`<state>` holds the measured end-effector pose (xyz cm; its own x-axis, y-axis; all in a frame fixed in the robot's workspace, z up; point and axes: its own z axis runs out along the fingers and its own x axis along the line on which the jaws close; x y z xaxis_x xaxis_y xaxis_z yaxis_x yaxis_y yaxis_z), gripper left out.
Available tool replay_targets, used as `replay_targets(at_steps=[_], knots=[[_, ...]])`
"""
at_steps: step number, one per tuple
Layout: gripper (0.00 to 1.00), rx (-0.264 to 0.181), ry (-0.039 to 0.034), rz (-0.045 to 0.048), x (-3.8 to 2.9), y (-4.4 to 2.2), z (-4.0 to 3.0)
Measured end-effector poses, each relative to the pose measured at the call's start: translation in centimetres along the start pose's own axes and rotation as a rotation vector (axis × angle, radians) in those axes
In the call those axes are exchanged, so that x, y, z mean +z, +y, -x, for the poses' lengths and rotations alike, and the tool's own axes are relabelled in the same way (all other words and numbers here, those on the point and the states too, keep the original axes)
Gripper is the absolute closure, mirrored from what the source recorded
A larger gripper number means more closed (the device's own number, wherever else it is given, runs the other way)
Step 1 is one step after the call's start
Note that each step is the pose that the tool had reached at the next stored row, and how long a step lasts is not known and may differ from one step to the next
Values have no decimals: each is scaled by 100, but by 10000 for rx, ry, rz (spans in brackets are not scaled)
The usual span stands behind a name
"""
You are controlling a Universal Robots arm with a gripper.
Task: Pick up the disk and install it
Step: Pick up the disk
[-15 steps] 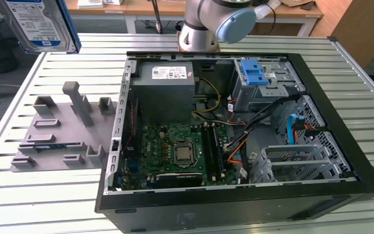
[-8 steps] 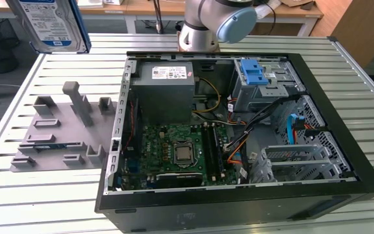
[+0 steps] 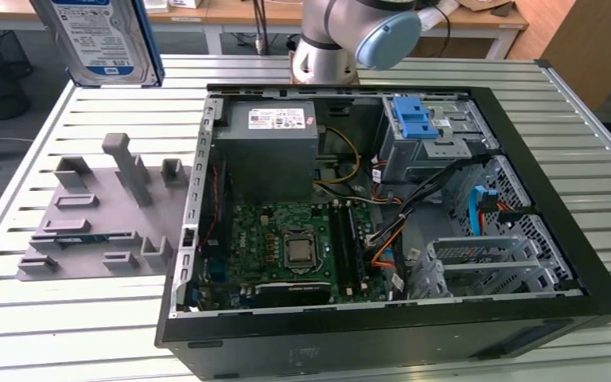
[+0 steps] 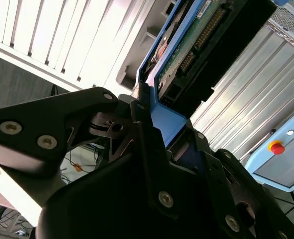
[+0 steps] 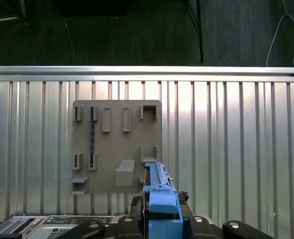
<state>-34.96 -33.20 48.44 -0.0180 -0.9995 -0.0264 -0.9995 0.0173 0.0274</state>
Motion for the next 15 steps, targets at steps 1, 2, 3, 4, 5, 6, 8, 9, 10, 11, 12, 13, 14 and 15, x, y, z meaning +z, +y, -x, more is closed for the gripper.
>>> replay_targets(at_steps=[1, 2, 3, 4, 5, 6, 8, 9, 10, 11, 12, 13, 14, 15], knots=[[64, 0, 0, -1, 0, -15, 0], [64, 0, 1, 0, -1, -26, 0], [64, 0, 0, 0, -1, -27, 1], [64, 1, 0, -1, 0, -27, 1], [64, 1, -1, -1, 0, -28, 1], [64, 0, 0, 0, -1, -29, 0], [64, 0, 0, -1, -1, -30, 1], [64, 0, 0, 0, -1, -30, 1], [64, 0, 0, -1, -1, -30, 1], [64, 0, 0, 0, -1, -31, 1], [64, 0, 0, 0, -1, -31, 1], [64, 0, -1, 0, -1, -31, 1], [64, 0, 0, -1, -1, -33, 1], [64, -1, 0, 0, -1, -38, 1]])
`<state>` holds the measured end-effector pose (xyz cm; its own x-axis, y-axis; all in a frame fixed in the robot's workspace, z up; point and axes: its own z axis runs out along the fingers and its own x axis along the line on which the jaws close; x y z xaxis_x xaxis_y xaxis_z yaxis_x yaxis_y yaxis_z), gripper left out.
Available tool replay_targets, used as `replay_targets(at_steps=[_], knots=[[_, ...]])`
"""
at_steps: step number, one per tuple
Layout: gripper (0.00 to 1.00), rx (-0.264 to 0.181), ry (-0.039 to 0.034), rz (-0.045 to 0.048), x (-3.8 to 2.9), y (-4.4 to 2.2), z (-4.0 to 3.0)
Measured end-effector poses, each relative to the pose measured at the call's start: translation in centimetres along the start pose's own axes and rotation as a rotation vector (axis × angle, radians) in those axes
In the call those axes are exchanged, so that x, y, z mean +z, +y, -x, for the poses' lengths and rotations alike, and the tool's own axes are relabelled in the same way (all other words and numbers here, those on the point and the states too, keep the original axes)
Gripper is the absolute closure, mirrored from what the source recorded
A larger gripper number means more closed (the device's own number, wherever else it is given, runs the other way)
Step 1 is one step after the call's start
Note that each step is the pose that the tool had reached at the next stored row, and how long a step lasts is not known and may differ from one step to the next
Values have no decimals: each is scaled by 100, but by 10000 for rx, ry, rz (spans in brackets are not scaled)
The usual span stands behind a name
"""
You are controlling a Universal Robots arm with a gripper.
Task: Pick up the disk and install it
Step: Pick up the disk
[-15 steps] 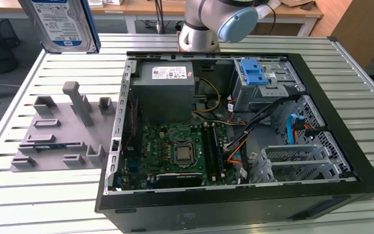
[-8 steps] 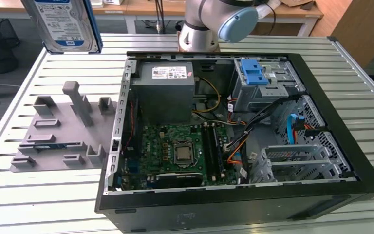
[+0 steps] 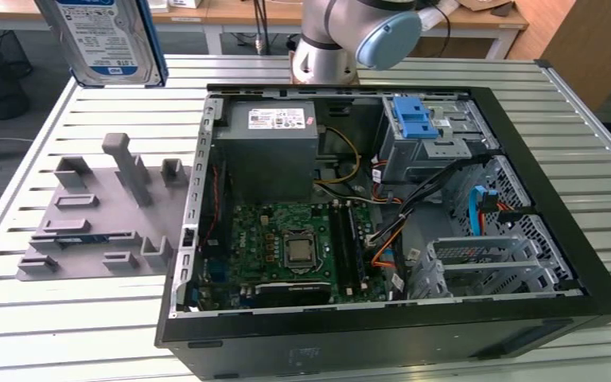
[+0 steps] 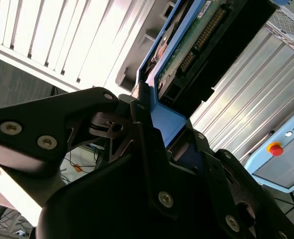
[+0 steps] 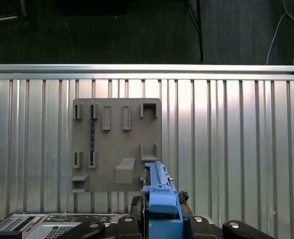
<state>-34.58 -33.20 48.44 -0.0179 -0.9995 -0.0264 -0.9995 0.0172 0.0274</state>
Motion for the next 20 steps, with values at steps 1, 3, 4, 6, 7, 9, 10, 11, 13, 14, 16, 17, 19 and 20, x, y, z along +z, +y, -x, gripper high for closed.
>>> replay_targets(at_steps=[1, 3, 4, 6, 7, 9, 10, 11, 13, 14, 16, 17, 19, 20], knots=[[64, 0, 0, 0, 0, -6, 0], [64, 1, 0, 0, -1, -22, 0], [64, 0, 0, -1, -1, -32, 0], [64, 1, 0, 0, -1, -55, 1], [64, 1, 0, 0, -2, -65, 1], [64, 1, 0, -1, -2, -82, 1], [64, 1, 0, -1, -2, -92, 1], [64, 1, 0, 0, -3, -104, 2], [64, 1, 0, 0, -4, -137, 2], [64, 1, 0, 0, -4, -155, 2], [64, 1, -1, -2, -4, -188, 3], [64, 1, -1, -1, -5, -203, 3], [64, 0, 0, 0, -6, -223, 3], [64, 0, 0, 0, -6, -231, 4]])
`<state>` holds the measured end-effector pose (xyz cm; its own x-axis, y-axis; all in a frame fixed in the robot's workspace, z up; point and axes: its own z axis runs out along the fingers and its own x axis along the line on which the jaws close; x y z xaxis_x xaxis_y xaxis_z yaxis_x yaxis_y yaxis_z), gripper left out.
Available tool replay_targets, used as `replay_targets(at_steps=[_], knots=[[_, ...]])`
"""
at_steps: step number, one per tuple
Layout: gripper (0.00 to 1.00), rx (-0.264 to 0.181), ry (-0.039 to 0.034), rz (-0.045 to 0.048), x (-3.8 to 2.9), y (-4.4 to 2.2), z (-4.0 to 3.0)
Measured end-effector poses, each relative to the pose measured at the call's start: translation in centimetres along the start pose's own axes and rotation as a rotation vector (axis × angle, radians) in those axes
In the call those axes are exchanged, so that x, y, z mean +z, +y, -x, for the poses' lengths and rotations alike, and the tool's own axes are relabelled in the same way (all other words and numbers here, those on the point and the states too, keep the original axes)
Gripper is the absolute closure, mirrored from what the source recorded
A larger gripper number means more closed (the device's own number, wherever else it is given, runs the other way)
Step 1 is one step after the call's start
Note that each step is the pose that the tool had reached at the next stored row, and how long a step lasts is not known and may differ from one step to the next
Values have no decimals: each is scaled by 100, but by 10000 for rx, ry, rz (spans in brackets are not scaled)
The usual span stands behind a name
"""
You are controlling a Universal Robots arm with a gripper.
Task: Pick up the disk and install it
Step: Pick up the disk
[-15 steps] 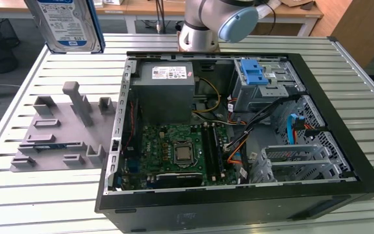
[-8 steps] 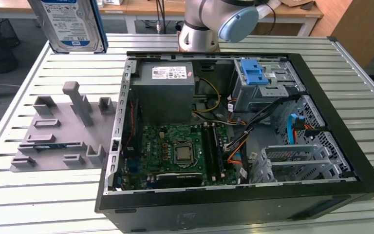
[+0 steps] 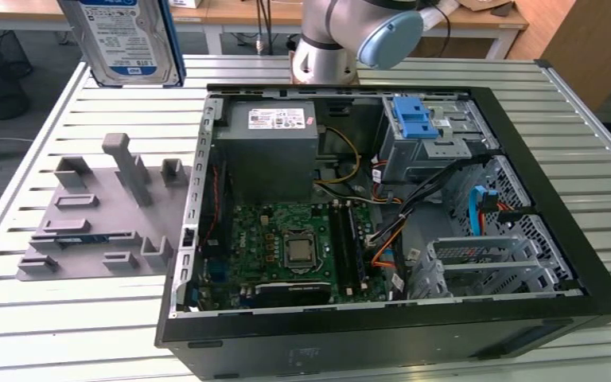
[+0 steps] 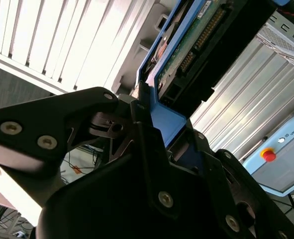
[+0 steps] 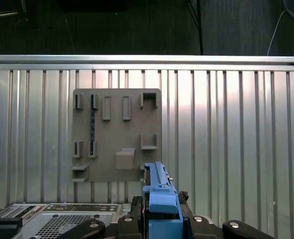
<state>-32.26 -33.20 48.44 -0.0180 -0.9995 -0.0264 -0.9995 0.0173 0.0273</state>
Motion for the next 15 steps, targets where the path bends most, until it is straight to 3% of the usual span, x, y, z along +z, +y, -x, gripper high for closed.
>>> replay_targets(at_steps=[6, 15], knots=[[64, 1, 0, -1, -1, -43, 1], [64, 1, 0, 0, -1, -47, 1]])
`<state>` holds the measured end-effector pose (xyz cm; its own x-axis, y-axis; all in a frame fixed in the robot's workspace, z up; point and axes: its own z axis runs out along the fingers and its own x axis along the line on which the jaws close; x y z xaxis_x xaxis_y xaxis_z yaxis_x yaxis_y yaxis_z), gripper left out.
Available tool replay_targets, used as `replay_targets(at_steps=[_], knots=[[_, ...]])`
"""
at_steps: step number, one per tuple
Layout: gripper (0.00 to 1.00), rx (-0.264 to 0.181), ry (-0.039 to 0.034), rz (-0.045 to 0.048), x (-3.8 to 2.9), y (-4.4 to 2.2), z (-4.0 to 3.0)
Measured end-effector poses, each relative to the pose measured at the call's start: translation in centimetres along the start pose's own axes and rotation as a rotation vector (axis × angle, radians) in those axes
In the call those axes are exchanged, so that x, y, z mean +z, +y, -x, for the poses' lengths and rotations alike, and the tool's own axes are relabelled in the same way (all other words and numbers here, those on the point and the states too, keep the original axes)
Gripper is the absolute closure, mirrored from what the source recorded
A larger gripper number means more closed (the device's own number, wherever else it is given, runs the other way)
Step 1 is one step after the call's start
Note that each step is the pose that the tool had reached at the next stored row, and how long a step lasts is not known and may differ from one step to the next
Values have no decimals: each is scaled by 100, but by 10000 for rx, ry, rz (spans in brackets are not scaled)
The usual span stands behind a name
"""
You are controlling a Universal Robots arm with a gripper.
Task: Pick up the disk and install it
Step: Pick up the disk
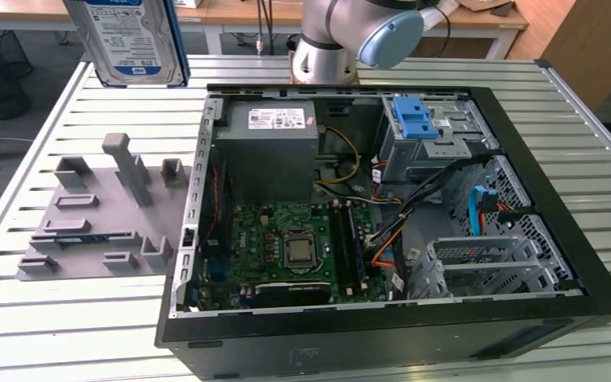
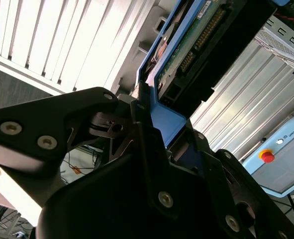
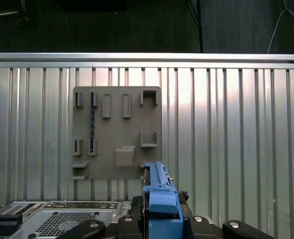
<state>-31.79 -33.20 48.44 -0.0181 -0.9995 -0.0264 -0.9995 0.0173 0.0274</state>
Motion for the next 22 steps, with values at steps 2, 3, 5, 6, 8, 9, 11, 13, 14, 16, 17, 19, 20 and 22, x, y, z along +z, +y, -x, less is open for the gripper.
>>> replay_targets(at_steps=[2, 3, 5, 6, 8, 9, 11, 13, 14, 16, 17, 19, 20, 22], knots=[[64, -1, 0, 0, 0, -1, 0], [64, 0, 0, 0, 0, -1, 0], [64, -1, 0, -1, 0, -1, 0], [64, 0, 0, 0, 0, -1, 0], [64, -1, 0, 0, 0, -3, 0], [64, -1, 0, 0, 0, -5, 0], [64, -2, 1, 0, -1, -15, 0], [64, 0, 0, 0, -1, -28, 1], [64, -1, 0, 0, -1, -38, 1], [64, -1, 0, -1, -1, -58, 1], [64, -1, 0, 0, -2, -69, 1], [64, 0, 0, 0, -2, -87, 1], [64, 0, 0, 0, -2, -94, 2], [64, 0, 0, 0, -3, -109, 2]])
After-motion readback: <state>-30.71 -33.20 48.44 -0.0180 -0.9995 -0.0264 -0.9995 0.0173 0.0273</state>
